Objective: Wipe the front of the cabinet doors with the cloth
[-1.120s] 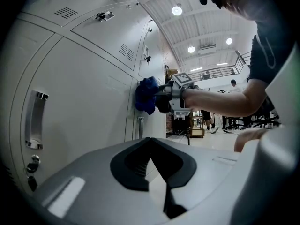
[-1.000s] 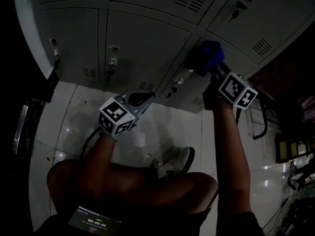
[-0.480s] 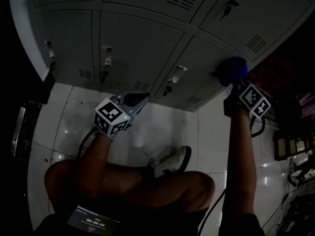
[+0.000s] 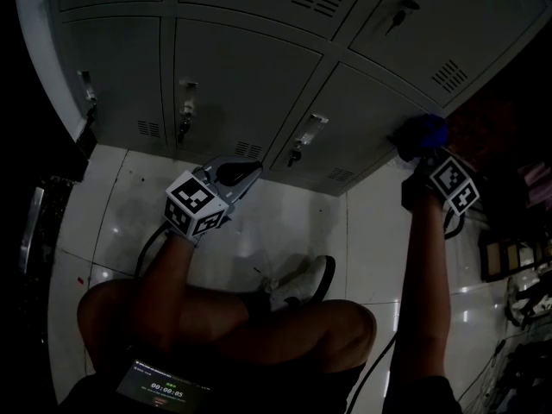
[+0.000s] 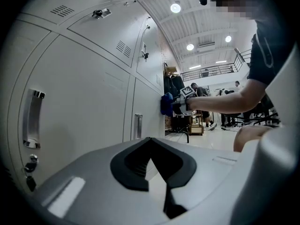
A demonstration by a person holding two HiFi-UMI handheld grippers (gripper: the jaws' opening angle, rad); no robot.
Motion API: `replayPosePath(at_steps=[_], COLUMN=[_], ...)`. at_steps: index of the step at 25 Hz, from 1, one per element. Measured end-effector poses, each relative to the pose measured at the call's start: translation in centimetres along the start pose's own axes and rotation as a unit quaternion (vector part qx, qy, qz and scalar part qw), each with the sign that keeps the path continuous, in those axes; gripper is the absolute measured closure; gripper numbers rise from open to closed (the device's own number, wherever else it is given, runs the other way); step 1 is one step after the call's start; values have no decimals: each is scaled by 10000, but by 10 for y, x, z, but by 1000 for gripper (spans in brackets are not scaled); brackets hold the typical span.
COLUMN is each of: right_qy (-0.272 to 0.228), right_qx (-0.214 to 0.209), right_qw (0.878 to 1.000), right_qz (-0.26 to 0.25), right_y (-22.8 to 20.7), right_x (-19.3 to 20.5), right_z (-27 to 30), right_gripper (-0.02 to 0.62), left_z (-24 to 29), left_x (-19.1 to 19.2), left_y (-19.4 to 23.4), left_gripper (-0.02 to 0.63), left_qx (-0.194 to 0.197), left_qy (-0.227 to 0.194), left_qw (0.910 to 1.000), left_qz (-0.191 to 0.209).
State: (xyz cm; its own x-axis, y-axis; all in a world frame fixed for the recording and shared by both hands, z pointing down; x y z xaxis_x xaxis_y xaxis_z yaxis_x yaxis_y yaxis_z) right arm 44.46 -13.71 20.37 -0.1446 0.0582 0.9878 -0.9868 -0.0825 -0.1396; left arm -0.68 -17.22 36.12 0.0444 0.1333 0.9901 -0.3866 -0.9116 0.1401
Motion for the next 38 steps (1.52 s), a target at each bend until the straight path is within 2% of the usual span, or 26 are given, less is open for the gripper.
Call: replayPosePath(at_steps=[5, 12, 18, 22, 28, 33, 38], right_qy=[-27, 368, 733, 802, 828, 819, 867], right_qx=[-484, -1585, -2036, -2067, -1973, -1700, -1303], right_qw=[9988, 9862, 9750, 9737, 9742, 9776, 9834], right_qz=[25, -291, -500, -526, -718, -938, -918], right_y=[33, 129, 186, 202, 197, 166, 125], right_x=[4, 46, 77, 82, 81, 79, 75], right_z=[-6, 5, 37, 52, 60, 52, 42], right_gripper=[520, 520, 520, 520, 520, 520, 520], left_z=[0, 0, 0, -1, -1, -1, 1], left_x=[0, -1, -2, -4, -3, -1, 1], left_y=[0, 0, -1, 1, 1, 0, -1], left_gripper=[600, 600, 600, 600, 600, 601, 600], left_qx=[-12, -17, -30, -28, -14, -24, -3], left_qy=[2, -29, -57, -115, -105, -42, 18], left_qw=[10000, 10000, 10000, 9999, 9999, 10000, 10000], left_qz=[-13, -20, -50, -77, -68, -67, -8])
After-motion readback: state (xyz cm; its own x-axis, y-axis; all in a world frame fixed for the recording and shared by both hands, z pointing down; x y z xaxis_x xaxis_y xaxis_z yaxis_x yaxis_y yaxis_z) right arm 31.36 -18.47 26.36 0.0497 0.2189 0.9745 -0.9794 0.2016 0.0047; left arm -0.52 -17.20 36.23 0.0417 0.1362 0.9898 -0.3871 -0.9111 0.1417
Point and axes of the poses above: the fingertips, and each gripper's own axes: z forward along the fingers, y to its left, x out of its underside, the point moved 10 cm from there along -z, backward along the fingers, and after that the axes turned 7 degrees about -z, right-handed, at the moved point
